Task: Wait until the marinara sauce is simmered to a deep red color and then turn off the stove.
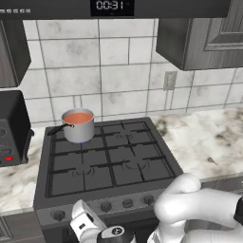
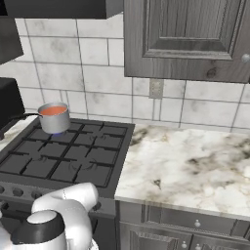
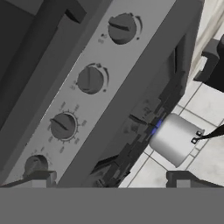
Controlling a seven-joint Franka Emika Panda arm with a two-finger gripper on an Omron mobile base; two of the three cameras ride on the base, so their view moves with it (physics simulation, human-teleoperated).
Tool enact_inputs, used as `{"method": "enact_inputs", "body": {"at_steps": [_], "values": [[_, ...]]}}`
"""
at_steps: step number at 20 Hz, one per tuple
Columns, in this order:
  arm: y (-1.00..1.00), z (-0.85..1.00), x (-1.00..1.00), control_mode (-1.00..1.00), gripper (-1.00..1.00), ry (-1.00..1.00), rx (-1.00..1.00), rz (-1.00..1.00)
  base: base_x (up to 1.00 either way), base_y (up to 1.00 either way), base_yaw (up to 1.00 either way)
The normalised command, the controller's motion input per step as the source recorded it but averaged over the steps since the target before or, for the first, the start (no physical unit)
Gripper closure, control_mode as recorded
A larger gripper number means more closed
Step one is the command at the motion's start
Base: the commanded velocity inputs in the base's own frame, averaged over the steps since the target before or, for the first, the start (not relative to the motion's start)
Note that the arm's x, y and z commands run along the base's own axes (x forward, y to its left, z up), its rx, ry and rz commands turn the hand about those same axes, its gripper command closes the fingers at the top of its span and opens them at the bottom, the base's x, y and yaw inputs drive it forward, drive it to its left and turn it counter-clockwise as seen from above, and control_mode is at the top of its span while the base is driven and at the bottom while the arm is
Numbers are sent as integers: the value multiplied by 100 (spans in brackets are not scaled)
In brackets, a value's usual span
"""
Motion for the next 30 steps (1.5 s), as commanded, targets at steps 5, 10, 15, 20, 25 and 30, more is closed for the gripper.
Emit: {"method": "enact_inputs", "body": {"at_steps": [5,10,15,20,25,30], "values": [[-15,-14,20,-100,-100,0,0,8,0,0,0],[-4,-14,10,-100,-100,0,0,7,0,0,0],[0,-9,1,-100,-100,0,0,5,0,0,0],[0,-8,0,-100,-100,0,0,3,0,0,0],[1,-10,0,-100,-100,0,0,2,0,0,0],[5,-11,0,-100,-100,0,0,0,0,0,0]]}}
